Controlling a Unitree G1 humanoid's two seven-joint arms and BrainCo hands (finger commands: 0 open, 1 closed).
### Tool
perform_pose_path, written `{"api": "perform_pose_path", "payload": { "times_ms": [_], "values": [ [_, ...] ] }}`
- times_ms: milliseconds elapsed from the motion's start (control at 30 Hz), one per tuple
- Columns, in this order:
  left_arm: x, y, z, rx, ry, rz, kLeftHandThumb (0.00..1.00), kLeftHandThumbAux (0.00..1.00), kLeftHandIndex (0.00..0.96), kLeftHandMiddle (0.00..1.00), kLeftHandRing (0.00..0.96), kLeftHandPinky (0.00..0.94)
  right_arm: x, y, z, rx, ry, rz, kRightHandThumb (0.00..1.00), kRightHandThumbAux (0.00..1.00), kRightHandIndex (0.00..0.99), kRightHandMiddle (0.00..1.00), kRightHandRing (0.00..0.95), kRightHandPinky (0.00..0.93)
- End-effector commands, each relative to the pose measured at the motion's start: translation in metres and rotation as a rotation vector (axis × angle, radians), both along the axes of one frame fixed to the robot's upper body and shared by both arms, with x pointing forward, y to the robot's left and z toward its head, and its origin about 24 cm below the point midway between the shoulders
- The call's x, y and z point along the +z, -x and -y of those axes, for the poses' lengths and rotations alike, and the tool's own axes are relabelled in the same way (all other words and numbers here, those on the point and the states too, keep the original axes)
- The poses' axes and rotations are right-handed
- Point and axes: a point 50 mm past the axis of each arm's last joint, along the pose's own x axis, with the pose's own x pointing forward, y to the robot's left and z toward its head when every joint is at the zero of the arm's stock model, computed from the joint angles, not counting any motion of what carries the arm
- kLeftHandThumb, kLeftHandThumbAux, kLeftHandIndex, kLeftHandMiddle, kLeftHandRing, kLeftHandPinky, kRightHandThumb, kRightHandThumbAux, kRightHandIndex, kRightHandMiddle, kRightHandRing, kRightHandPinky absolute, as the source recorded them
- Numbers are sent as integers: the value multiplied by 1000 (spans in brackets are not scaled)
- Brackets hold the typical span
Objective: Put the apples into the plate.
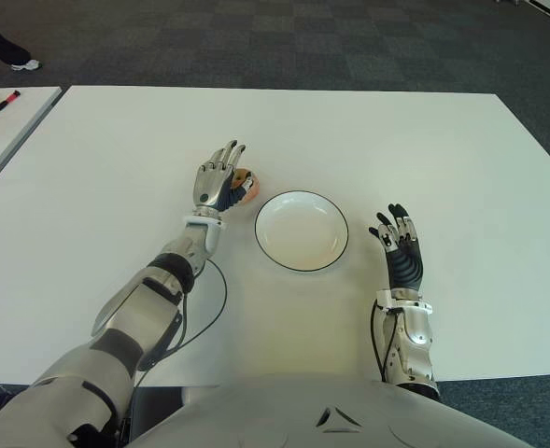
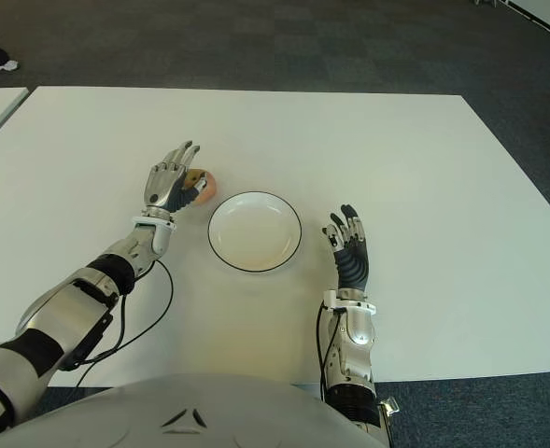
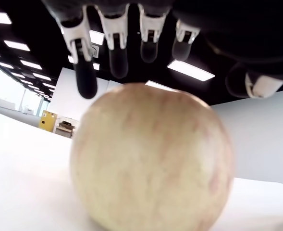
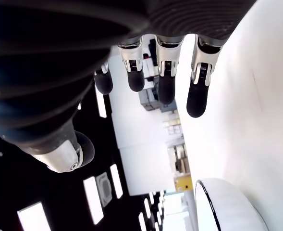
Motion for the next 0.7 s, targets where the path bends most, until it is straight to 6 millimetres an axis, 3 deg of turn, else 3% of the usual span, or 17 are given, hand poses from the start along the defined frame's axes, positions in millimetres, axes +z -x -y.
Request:
{"api": "perform_pose_path", "payload": {
  "times_ms": [33,700],
  "values": [
    [4,-4,-4,4,-10,8,566,235,0,0,124,296,-2,0,-2,2,2,-26,437,615,83,74,121,258],
    [4,-8,-2,-41,-41,-58,558,231,0,0,135,326,-1,1,-4,9,-9,-23,443,610,77,67,116,253]
  ]
}}
